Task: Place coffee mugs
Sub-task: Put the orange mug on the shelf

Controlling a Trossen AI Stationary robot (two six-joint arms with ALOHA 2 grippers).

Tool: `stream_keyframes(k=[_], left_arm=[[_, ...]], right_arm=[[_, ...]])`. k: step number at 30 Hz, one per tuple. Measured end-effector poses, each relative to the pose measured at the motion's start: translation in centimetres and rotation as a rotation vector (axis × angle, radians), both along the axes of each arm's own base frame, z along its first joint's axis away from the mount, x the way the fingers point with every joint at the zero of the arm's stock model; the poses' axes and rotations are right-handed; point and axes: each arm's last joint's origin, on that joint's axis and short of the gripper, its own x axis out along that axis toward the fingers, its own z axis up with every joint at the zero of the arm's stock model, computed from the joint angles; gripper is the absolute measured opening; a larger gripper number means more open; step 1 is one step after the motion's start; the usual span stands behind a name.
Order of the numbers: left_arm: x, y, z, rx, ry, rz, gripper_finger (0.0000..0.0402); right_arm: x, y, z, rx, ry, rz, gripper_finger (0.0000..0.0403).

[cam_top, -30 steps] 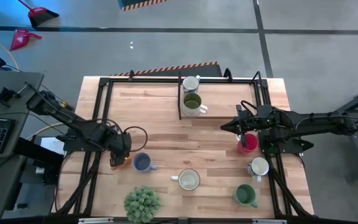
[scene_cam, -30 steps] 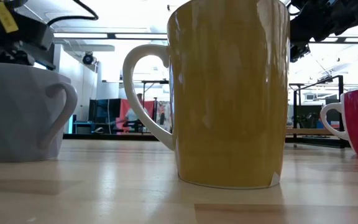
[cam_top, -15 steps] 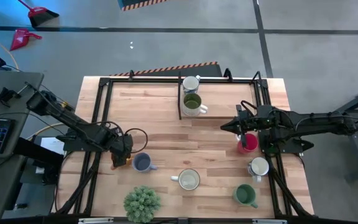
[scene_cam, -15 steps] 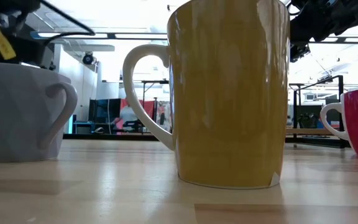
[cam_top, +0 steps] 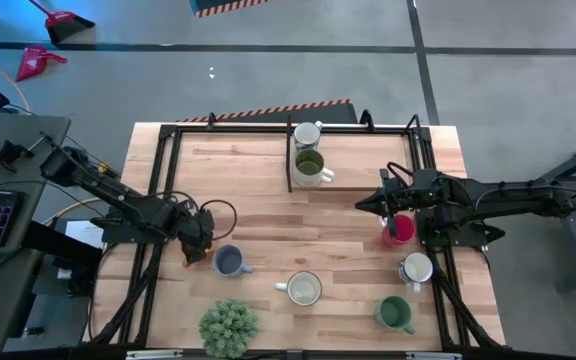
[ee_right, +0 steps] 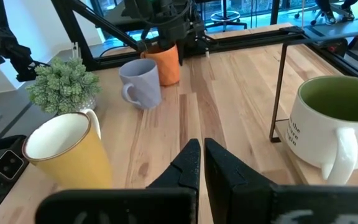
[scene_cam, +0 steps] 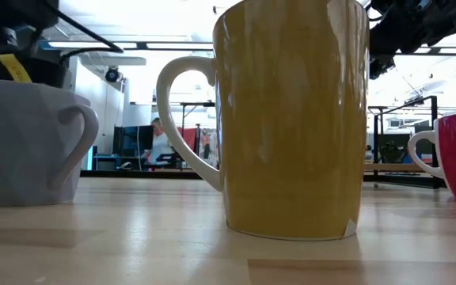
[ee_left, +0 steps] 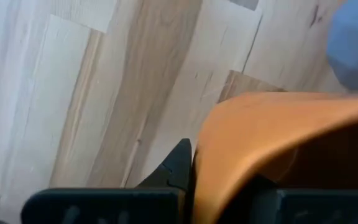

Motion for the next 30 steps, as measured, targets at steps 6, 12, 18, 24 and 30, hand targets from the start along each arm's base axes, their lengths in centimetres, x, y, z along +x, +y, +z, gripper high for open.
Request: stream_keyframes(k=[6,12,18,24,30], left_arm=[[0.3,1.0,0.9,0.034,-0.021,-0.069,0.0008],[1.4,3.7,4.4,0.174,-0.058,-0.043,0.0007],[4.4,7.1,9.0,0.282,-0.313,0.007,0.0007],[7.5,9.9,14.0,0.417,-0.757,-0.069,0.0007],[10.1,12.2,16.3,0.432,-0.897,-0.092,0.0007]], right_arm=[[0.0,0.0,-0.1,0.004,0.012,0.0,0.0],[-0.1,0.0,-0.2,0.008,0.018,-0.002,0.0],[-0.1,0.0,-0.2,-0.064,0.014,0.021,0.0],[-0.1,-0.1,-0.1,-0.131,0.008,0.01,0.0],[-0.6,-0.1,0.4,-0.17,-0.034,-0.008,0.0]])
